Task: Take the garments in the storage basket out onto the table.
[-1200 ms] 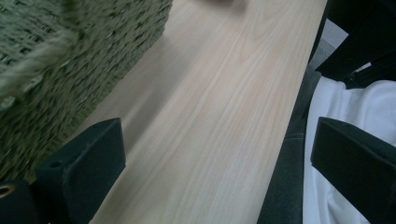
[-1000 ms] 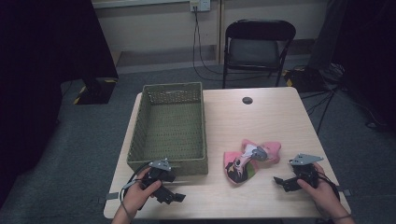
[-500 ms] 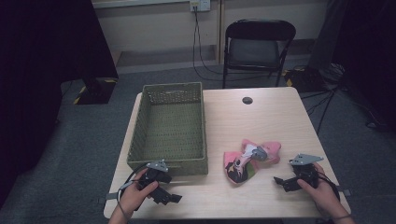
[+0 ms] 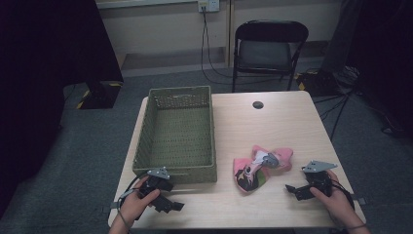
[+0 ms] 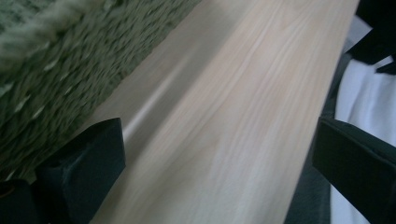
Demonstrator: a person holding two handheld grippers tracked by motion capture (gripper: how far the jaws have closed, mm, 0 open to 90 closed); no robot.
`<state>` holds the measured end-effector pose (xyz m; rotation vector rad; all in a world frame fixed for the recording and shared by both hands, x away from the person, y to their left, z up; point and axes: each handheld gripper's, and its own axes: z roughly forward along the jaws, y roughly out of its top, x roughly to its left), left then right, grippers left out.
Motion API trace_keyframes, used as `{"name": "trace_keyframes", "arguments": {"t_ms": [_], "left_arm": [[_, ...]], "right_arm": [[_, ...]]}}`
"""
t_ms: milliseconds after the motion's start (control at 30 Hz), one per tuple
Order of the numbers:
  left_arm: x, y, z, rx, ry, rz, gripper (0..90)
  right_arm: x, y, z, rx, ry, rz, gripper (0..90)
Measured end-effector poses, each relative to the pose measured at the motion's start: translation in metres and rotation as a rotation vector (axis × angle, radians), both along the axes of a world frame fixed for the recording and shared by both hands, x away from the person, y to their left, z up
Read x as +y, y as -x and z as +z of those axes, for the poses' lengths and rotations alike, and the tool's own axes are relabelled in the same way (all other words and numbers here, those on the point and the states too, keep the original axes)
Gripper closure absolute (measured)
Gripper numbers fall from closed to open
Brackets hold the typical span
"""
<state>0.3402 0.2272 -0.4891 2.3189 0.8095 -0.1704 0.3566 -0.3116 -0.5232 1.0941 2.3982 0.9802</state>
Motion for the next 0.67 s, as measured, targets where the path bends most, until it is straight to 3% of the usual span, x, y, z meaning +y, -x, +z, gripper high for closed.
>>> {"name": "trace_keyframes", "arguments": {"t_ms": [233, 433, 667], "left_arm": [[0.004, 0.004, -0.005, -0.052, -0.066, -0.004, 2.9], [0.007, 0.009, -0.011, -0.057, -0.118, -0.014, 3.0], [0.005, 0.015, -0.016, -0.130, -0.146, -0.038, 0.3]], "right_arm": [[0.000, 0.000, 0.000, 0.000, 0.000, -0.001, 0.0], [0.000, 0.000, 0.000, 0.000, 0.000, -0.001, 0.0], [-0.001, 0.000, 0.000, 0.002, 0.001, 0.006, 0.0]]}}
